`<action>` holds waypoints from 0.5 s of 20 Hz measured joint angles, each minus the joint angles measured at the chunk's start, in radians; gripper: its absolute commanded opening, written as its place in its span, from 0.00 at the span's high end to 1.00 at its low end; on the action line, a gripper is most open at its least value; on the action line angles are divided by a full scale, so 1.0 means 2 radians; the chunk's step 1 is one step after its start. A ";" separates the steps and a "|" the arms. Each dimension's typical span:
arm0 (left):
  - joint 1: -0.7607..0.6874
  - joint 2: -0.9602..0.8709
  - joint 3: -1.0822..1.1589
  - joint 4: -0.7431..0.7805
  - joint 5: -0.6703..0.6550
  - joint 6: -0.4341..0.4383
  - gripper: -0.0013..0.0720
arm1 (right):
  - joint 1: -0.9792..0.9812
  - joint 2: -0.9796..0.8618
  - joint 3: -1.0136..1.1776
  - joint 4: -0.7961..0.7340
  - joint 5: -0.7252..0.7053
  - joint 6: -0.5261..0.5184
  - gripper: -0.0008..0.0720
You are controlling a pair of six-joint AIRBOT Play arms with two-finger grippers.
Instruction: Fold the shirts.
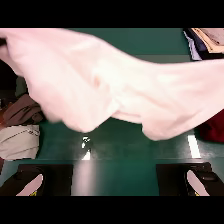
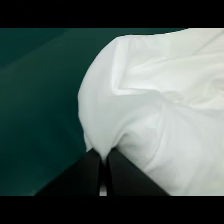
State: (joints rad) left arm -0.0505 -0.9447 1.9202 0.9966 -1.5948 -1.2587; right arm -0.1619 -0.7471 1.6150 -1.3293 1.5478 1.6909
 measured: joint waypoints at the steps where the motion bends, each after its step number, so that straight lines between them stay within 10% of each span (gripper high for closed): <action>1: 0.000 0.001 -0.024 0.001 -0.005 0.000 0.95 | 0.007 -0.019 -0.001 -0.001 0.014 -0.002 0.97; 10: 0.000 0.001 -0.424 0.008 0.074 0.017 0.95 | 0.134 -0.193 -0.143 0.001 -0.077 -0.035 0.93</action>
State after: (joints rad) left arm -0.0502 -0.9421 1.0718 1.0122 -1.4475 -1.2240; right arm 0.1070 -1.1332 1.3285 -1.3277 1.3945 1.6199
